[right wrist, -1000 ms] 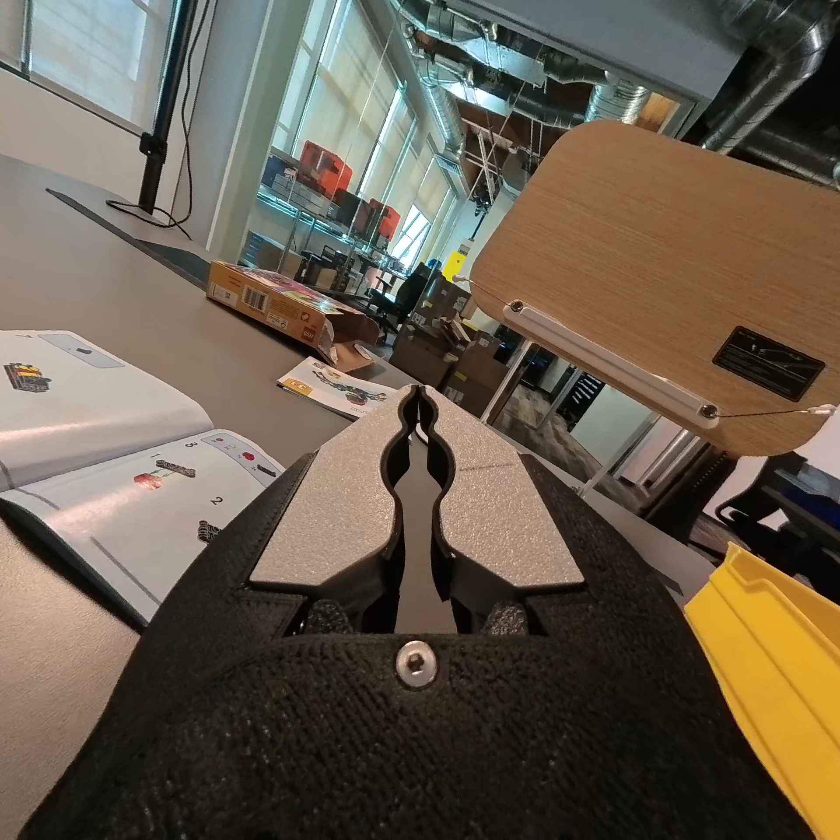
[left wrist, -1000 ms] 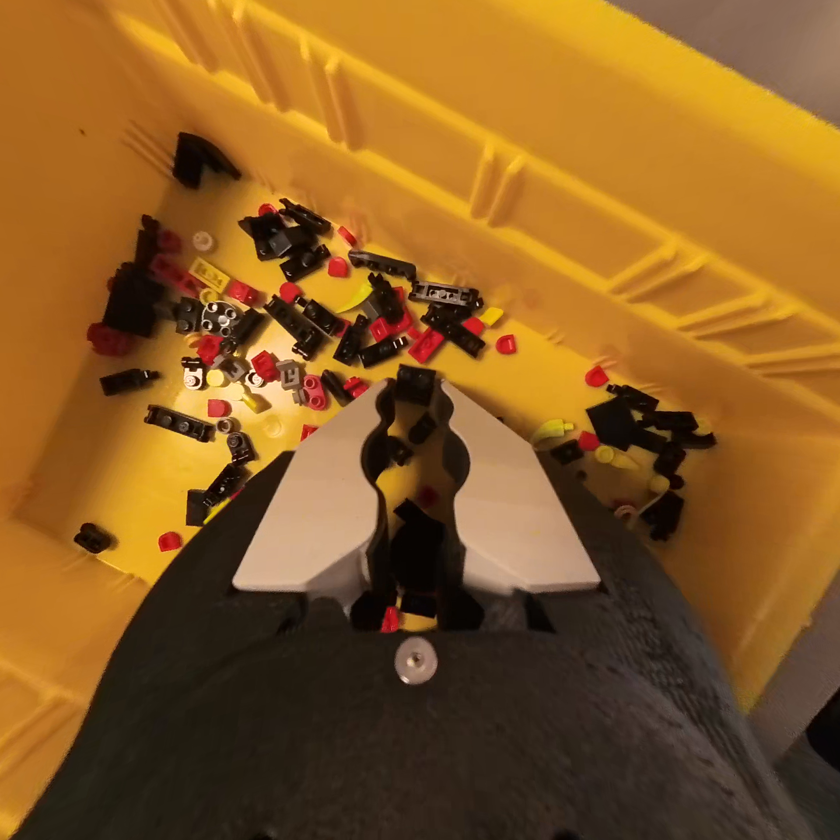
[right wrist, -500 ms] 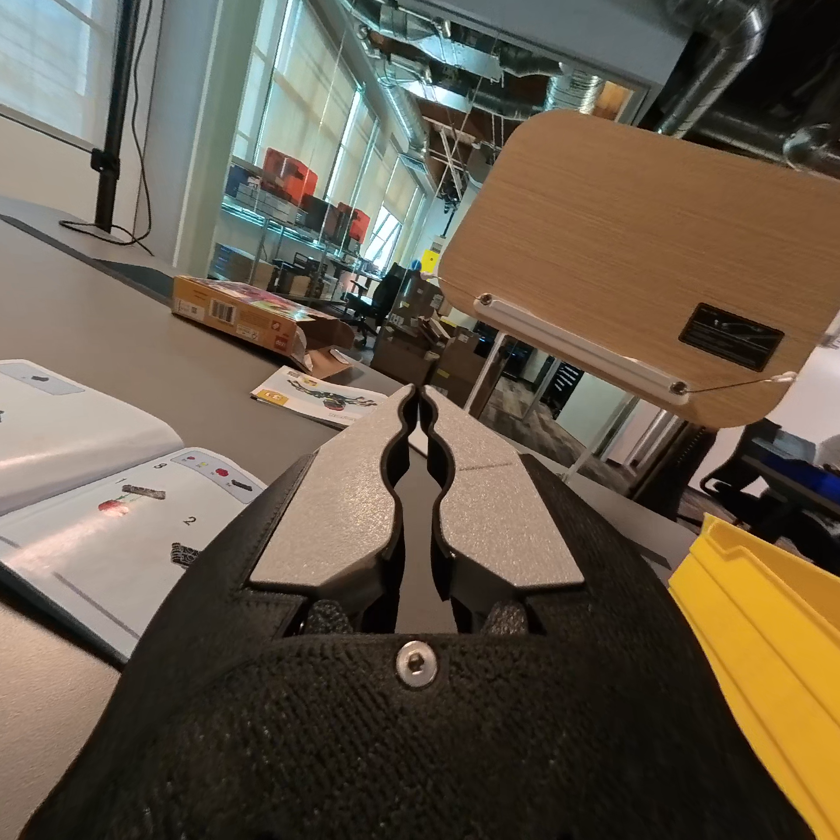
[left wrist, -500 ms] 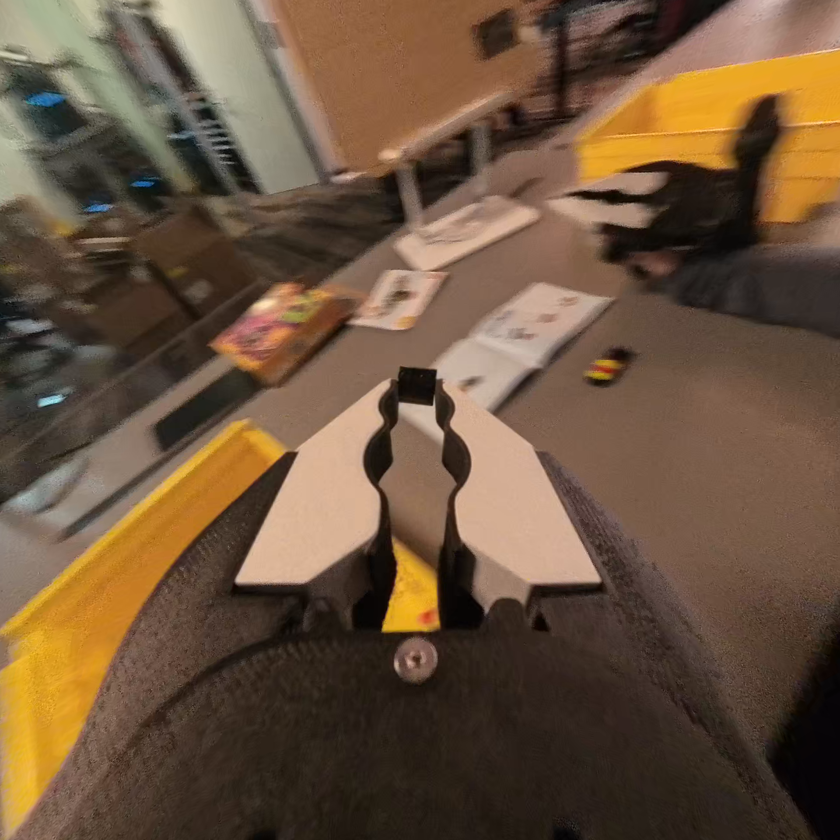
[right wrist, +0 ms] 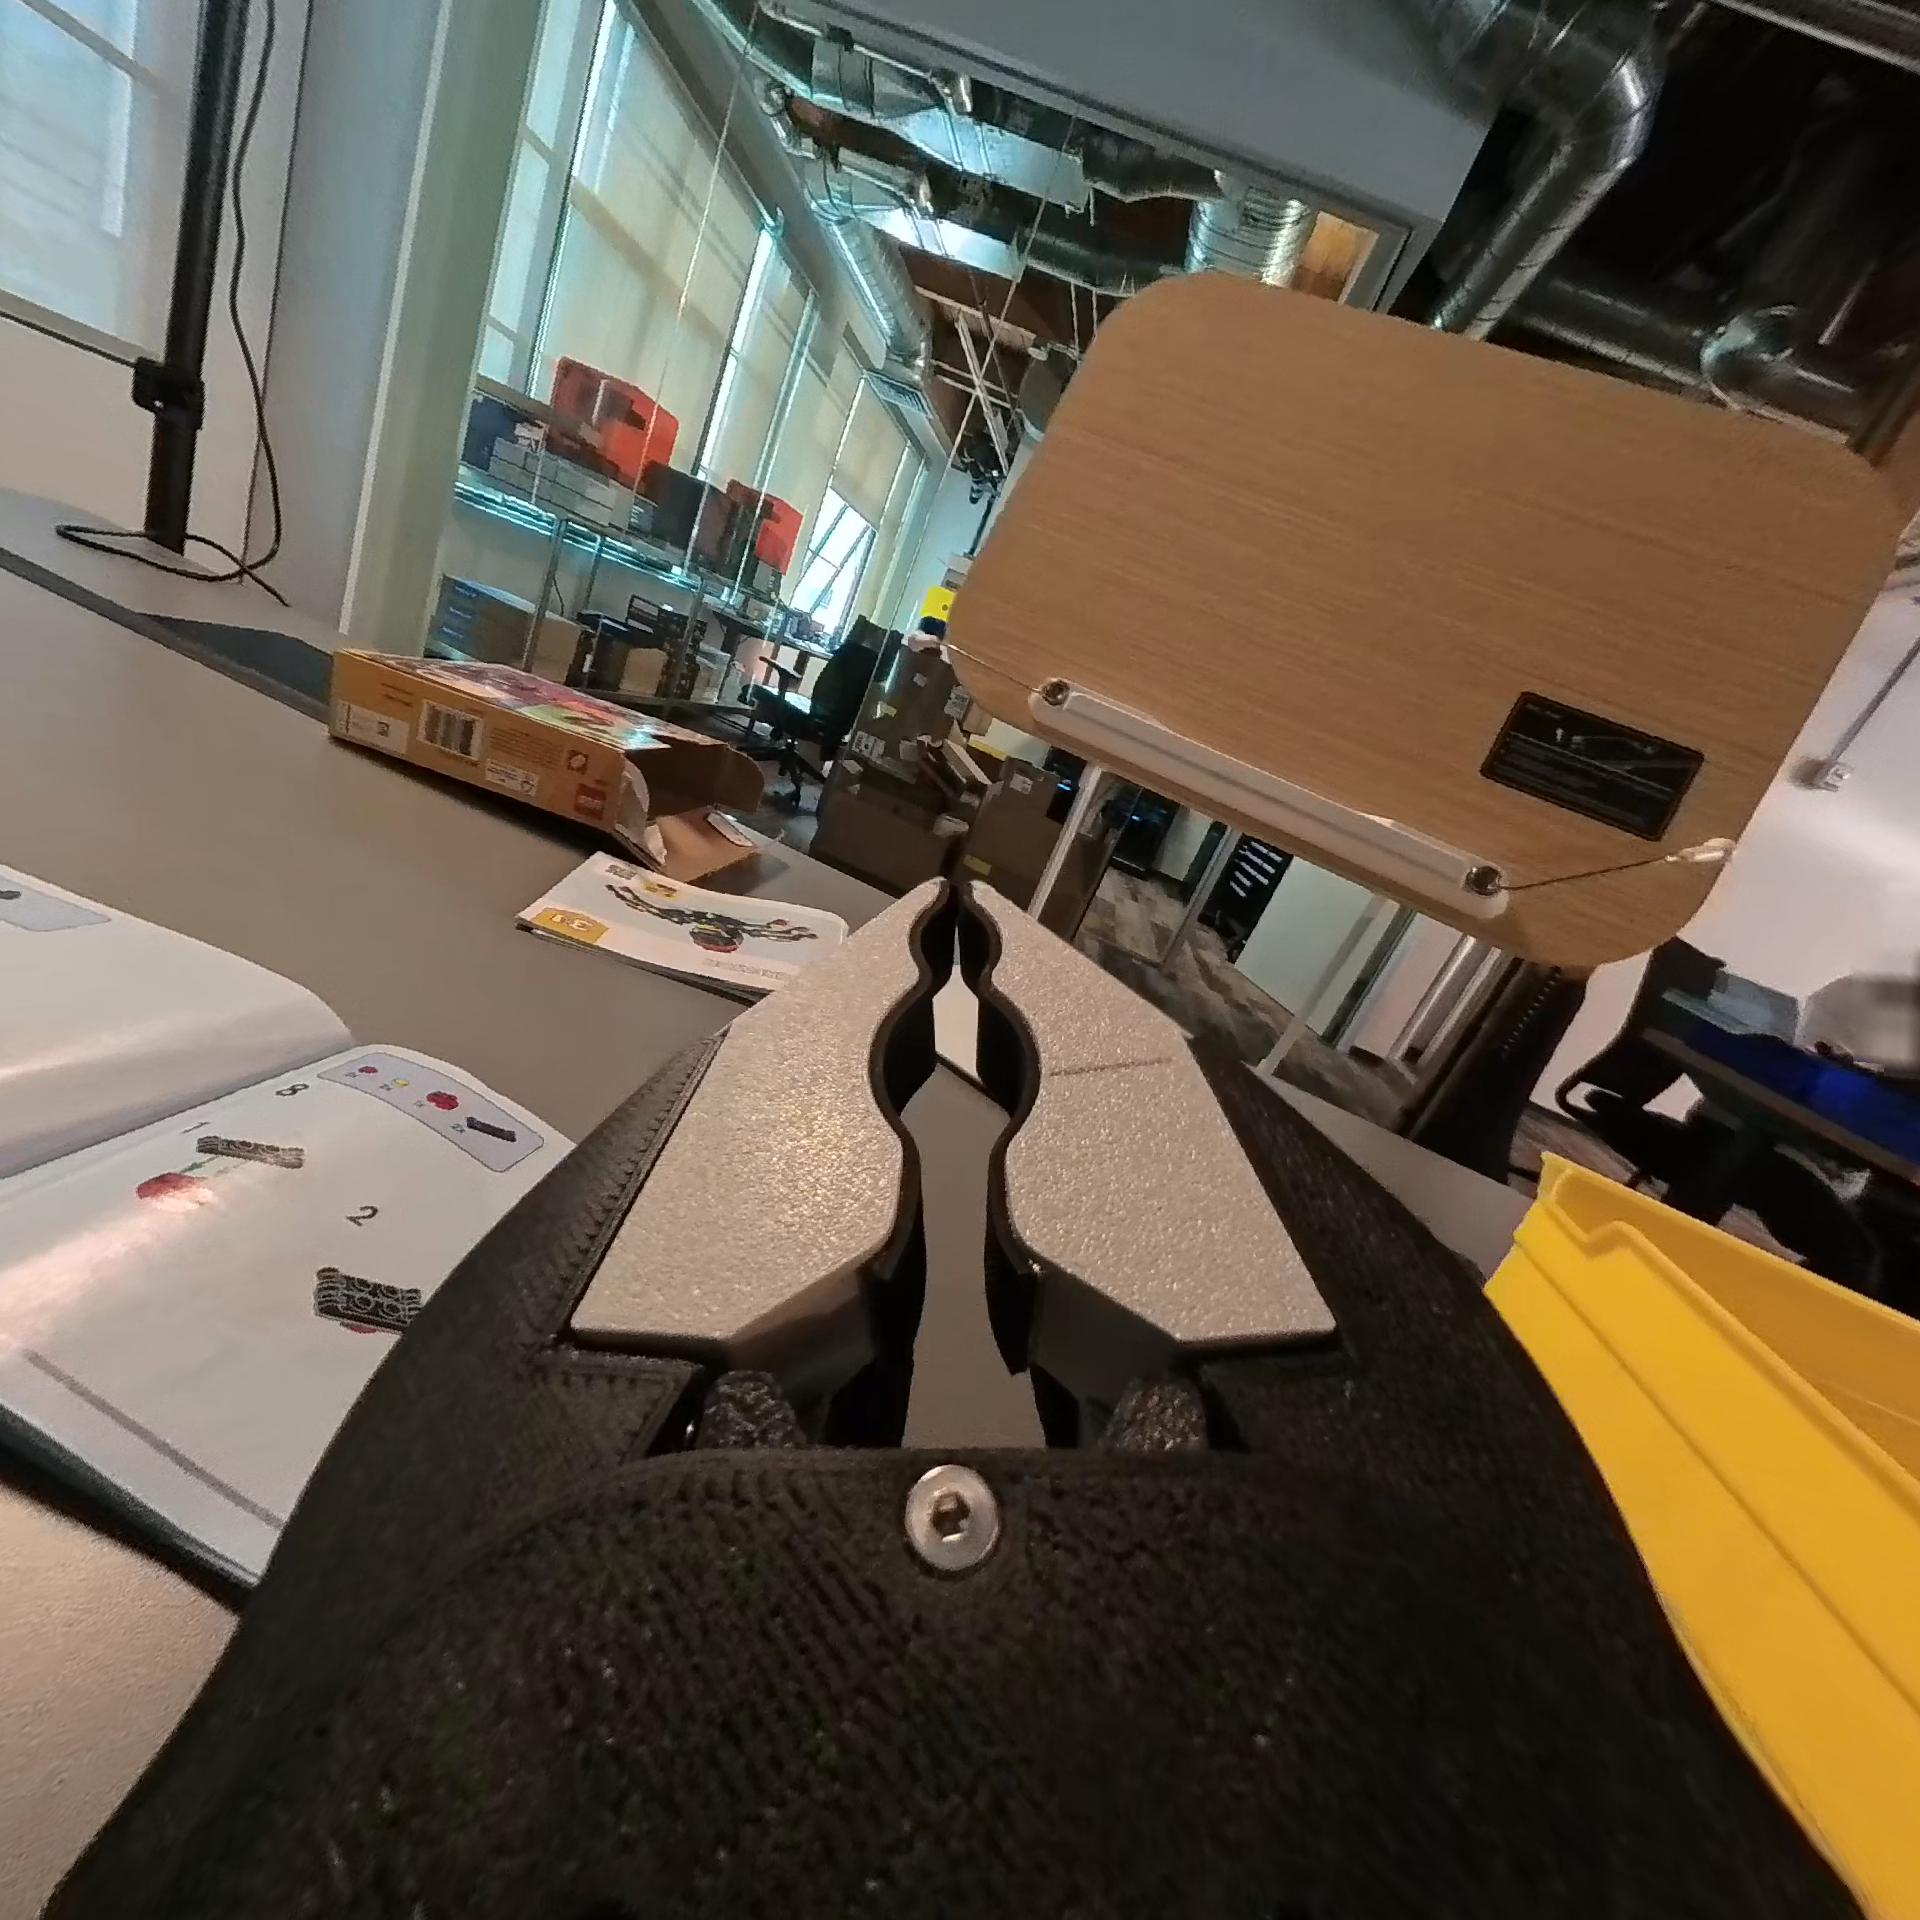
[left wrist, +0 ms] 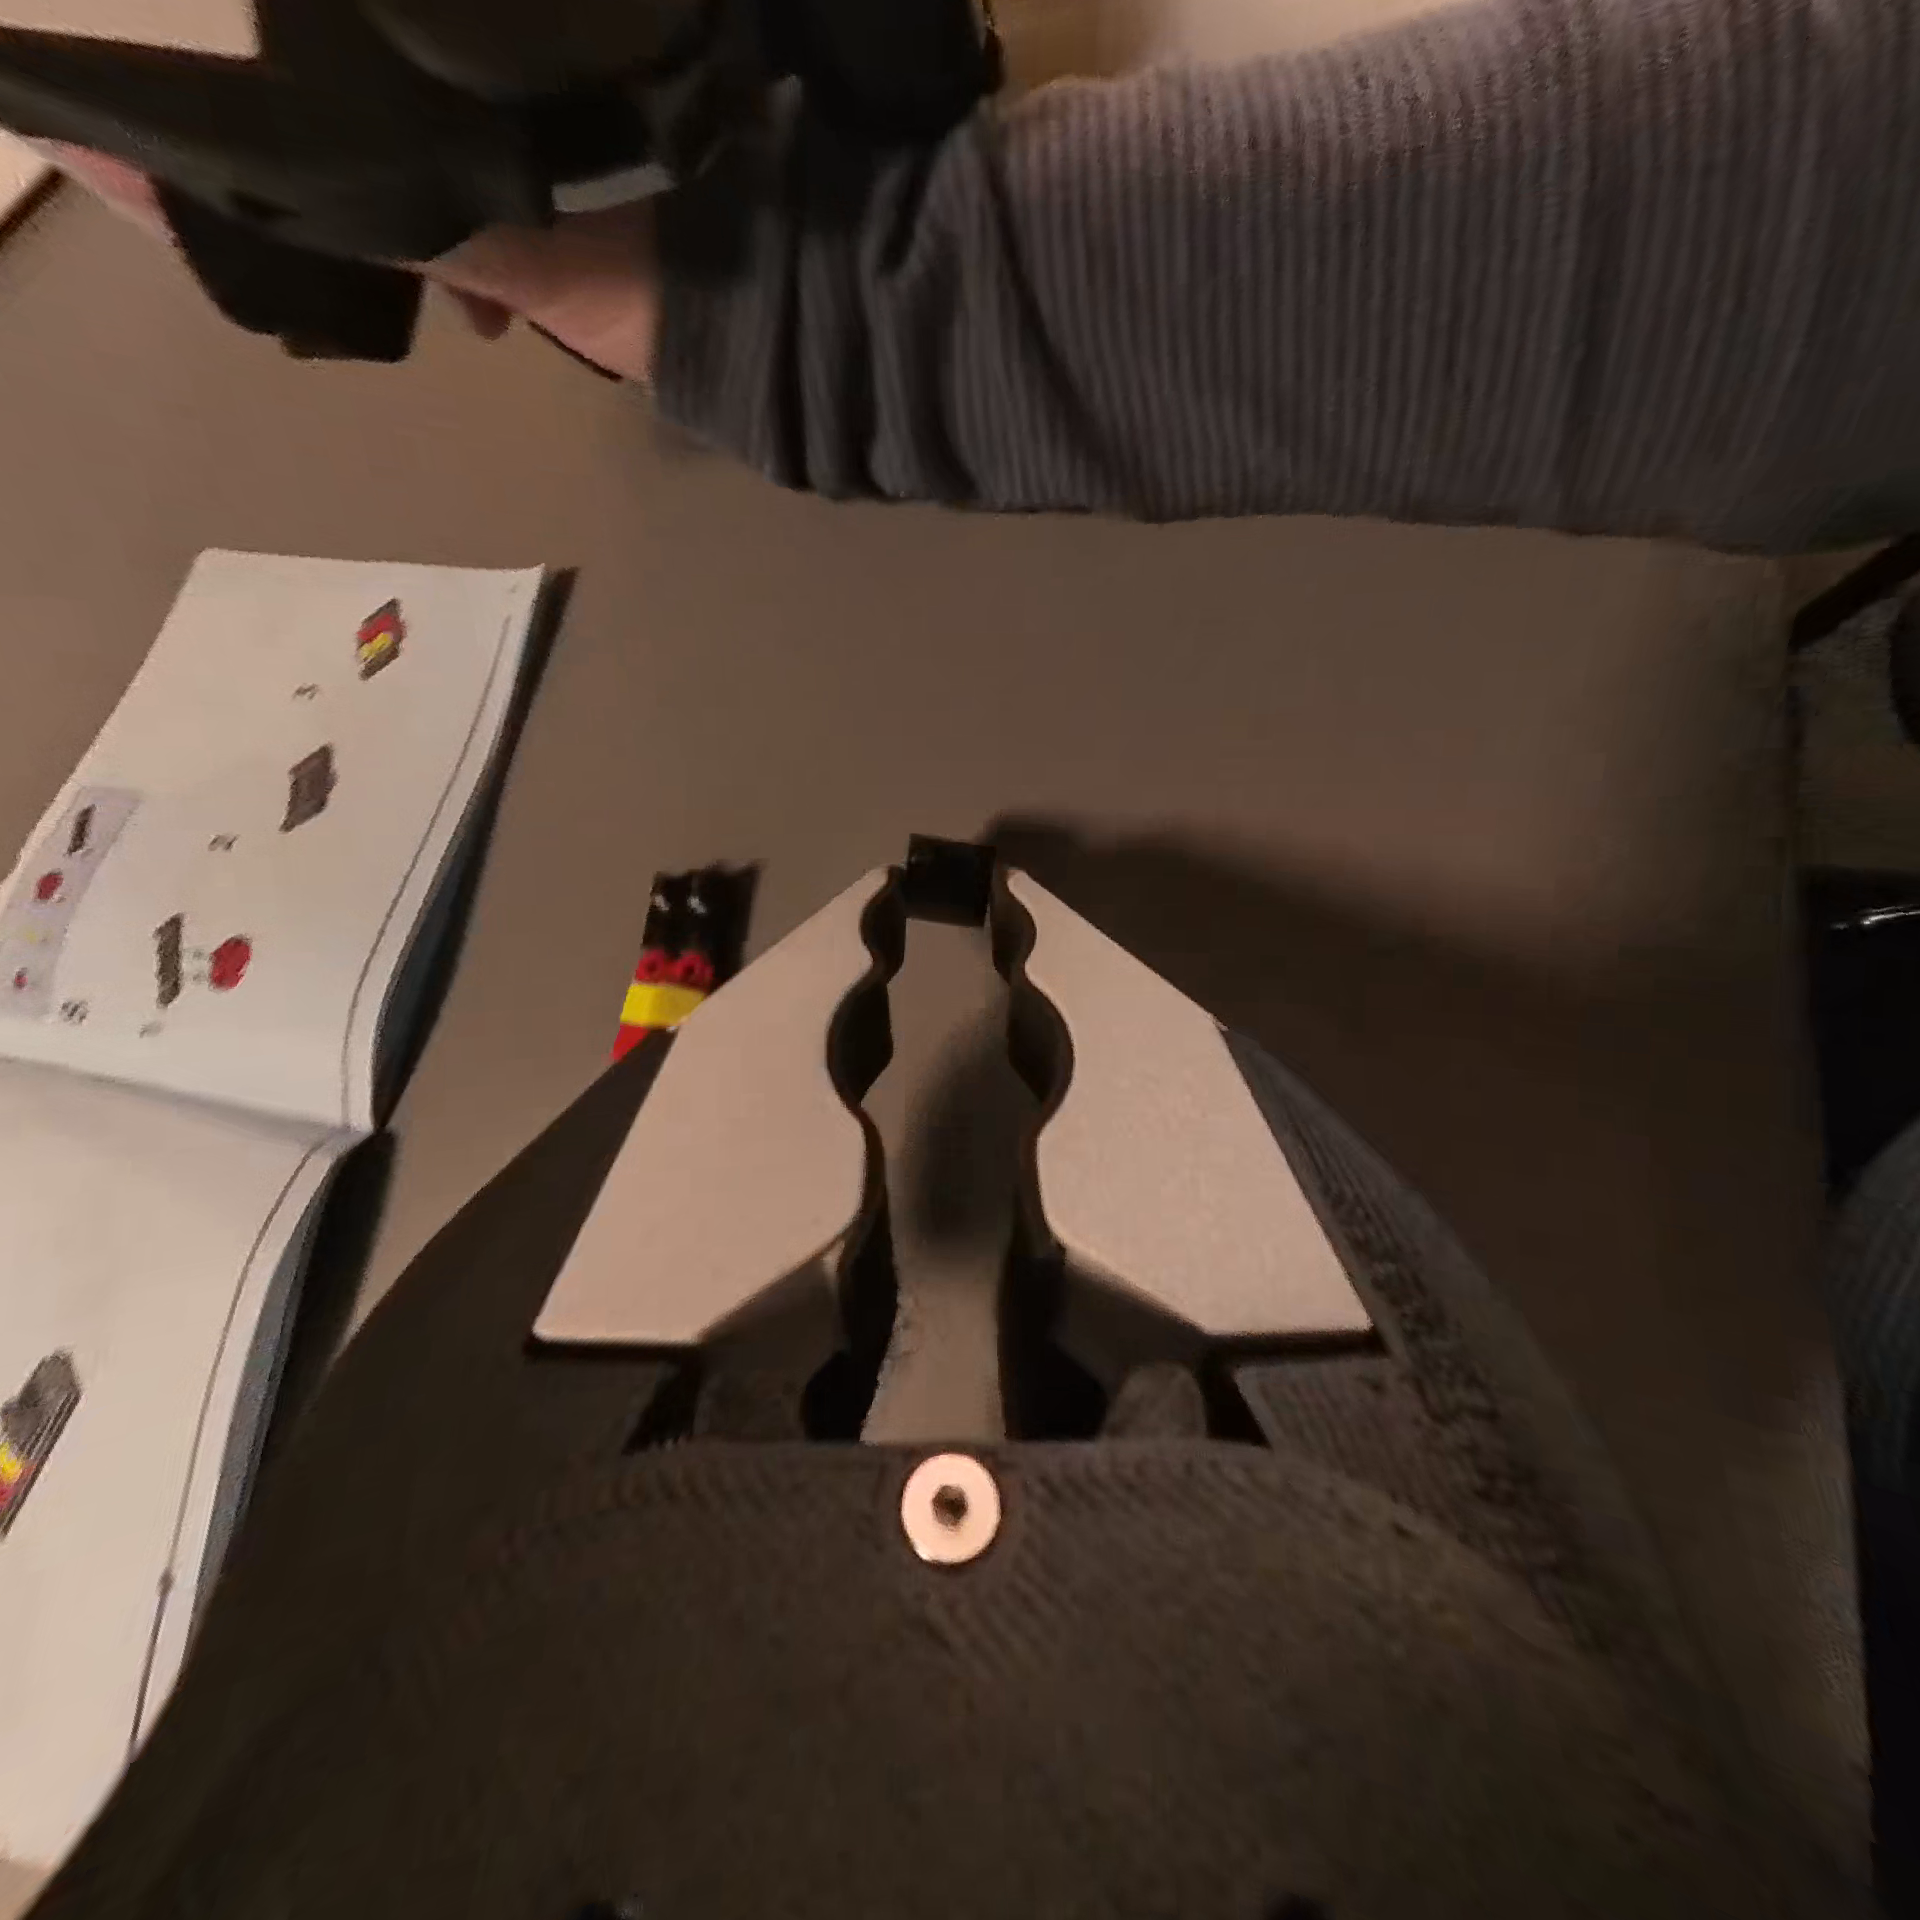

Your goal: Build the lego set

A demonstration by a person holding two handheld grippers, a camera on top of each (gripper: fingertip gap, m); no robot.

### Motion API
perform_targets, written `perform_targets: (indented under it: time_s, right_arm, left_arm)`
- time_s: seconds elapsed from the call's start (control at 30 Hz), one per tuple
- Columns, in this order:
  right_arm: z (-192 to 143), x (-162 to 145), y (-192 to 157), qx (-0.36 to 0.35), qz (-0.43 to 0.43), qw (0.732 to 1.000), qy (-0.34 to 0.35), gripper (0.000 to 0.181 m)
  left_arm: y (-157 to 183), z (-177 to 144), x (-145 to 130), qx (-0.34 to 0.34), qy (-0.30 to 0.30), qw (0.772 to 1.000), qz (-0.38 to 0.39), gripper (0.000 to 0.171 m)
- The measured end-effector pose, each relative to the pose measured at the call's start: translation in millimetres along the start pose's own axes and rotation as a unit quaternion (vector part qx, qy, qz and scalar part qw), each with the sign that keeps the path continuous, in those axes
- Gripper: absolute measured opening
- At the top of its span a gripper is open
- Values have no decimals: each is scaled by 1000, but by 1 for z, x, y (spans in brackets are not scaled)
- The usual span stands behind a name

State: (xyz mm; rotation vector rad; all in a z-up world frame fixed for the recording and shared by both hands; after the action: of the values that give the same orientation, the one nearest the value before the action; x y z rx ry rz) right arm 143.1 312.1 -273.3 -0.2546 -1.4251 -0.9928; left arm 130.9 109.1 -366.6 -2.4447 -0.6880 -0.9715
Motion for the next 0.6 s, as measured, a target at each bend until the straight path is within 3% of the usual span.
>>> perform_targets:
  time_s: [0.1, 0.23, 0.33, 0.47, 0.5, 0.57, 0.6]
  right_arm:
    - [0, -8, 12, -41, 2, 999, -26, 0]
    - [-1, -5, 12, -37, 10, 999, -14, 2]
    - [0, -5, 10, -27, 15, 999, -9, 3]
    - [-1, -4, 9, -17, 23, 1000, -2, 3]
    - [-2, -3, 8, -12, 23, 1000, 0, 3]
    - [-3, -2, 6, -6, 24, 1000, 6, 3]
    - [-2, -2, 6, -4, 23, 1000, 7, 3]
  left_arm:
    - [-1, 14, 1, -2, -9, 1000, 9, 16]
    - [-5, 20, 1, 14, 20, 1000, 1, 18]
    - [-8, 11, 1, 24, 44, 999, -4, 48]
    - [-40, -14, 8, 115, 116, 987, 9, 55]
    - [-52, -20, 9, 147, 134, 980, 9, 64]
    - [-70, -30, 9, 185, 178, 966, 15, 99]
    - [-75, -34, 7, 196, 190, 962, 15, 102]
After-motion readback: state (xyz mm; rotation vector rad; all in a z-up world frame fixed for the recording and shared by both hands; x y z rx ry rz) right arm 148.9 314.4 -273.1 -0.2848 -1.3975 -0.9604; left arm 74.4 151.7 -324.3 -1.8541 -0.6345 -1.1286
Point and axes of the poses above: each gripper's, where its closed fingertips meet, z out along the fingers, x out of its top, y = z × x across the jaws, the point moved 2 cm from there along -z, back along the fingers, and after that the axes turned 6 degrees about x, right-handed, at the moved point
